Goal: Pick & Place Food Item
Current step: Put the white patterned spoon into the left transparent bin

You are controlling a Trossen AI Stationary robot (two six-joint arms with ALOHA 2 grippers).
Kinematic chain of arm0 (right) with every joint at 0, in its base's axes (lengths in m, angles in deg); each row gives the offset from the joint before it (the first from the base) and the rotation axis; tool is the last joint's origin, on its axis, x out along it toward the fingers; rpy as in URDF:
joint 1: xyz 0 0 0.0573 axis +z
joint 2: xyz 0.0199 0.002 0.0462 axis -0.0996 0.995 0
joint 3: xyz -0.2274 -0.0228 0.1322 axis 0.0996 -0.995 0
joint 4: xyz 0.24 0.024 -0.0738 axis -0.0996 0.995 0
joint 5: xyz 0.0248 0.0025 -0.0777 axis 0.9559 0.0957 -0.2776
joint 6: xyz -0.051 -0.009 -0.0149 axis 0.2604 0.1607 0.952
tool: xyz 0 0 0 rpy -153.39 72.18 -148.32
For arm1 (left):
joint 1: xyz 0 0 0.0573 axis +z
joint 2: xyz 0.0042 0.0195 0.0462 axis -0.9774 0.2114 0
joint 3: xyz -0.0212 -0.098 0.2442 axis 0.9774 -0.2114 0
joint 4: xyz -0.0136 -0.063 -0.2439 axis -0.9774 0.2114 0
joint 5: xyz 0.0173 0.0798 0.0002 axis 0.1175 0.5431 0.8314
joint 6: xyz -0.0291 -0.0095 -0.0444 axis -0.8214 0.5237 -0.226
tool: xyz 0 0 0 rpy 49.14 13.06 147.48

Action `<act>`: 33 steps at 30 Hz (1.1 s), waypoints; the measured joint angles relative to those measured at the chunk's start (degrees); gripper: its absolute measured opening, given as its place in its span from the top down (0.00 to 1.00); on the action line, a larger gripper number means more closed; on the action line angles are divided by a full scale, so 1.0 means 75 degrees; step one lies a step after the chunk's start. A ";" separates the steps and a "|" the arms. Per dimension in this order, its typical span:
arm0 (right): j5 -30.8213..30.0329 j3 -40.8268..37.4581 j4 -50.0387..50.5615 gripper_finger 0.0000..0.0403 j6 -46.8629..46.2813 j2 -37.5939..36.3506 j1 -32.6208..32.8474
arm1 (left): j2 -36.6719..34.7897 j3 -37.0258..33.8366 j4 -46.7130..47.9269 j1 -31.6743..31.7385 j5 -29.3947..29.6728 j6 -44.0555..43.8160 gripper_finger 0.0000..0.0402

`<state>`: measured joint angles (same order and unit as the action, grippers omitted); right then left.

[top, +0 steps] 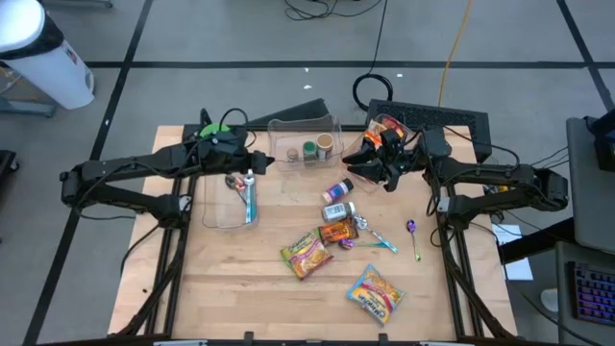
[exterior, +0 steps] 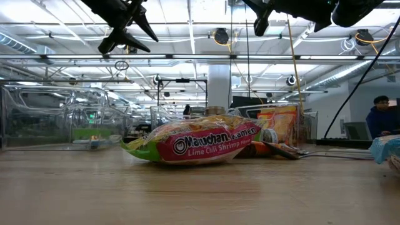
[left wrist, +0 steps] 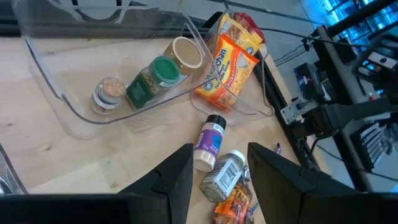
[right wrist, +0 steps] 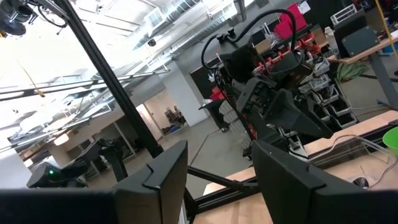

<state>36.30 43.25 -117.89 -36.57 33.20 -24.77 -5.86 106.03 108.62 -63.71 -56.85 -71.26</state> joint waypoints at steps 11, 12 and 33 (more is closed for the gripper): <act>0.0000 0.0000 0.0000 0.58 0.0000 0.0000 0.0000 | 0.0000 -0.0002 -0.0133 -0.0026 -0.0510 0.1158 0.60; 0.0000 0.0000 0.0000 0.58 0.0000 0.0000 0.0002 | 0.0000 -0.0003 -0.0222 -0.0087 -0.0690 0.1517 0.60; -0.0022 0.0000 0.0000 0.58 0.0014 0.0000 0.0003 | 0.0249 -0.0006 -0.1827 -0.1424 -0.1422 0.3809 0.60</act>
<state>36.13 43.25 -117.89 -36.46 33.20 -24.75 -3.99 105.99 94.91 -74.39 -67.51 -42.69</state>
